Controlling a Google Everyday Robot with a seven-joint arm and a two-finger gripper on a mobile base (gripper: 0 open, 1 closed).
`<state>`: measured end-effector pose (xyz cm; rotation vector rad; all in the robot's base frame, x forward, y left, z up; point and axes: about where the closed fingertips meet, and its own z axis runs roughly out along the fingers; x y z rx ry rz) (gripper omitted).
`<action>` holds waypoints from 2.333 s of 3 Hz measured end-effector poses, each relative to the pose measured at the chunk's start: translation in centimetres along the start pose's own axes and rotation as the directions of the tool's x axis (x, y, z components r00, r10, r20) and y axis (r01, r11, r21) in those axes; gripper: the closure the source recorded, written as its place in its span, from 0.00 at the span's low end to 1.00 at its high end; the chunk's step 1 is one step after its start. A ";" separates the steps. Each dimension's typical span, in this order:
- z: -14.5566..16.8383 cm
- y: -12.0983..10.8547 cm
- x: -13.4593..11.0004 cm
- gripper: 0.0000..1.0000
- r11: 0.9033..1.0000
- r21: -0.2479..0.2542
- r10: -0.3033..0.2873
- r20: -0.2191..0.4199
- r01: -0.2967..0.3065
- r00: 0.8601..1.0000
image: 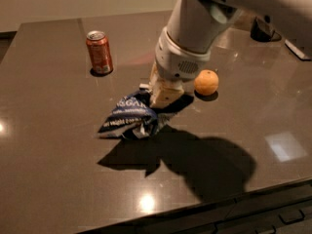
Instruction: Move blue chip bag near coke can
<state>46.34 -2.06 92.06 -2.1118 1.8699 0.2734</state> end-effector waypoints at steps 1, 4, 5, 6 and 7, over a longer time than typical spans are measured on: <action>1.4 -2.9 -3.4 1.00 0.999 0.038 -0.001 0.014 0.001 1.000; 5.9 -11.6 -6.5 1.00 0.983 0.154 0.102 -0.010 -0.099 0.995; 6.7 -13.5 -6.7 0.87 0.975 0.180 0.138 -0.015 -0.133 0.990; 7.0 -14.8 -6.5 0.64 0.965 0.205 0.167 -0.015 -0.160 0.986; 7.0 -14.8 -6.5 0.41 0.966 0.205 0.165 -0.016 -0.159 0.986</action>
Offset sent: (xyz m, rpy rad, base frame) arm 0.0759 0.0853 -0.0071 0.0329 -0.1137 -0.0896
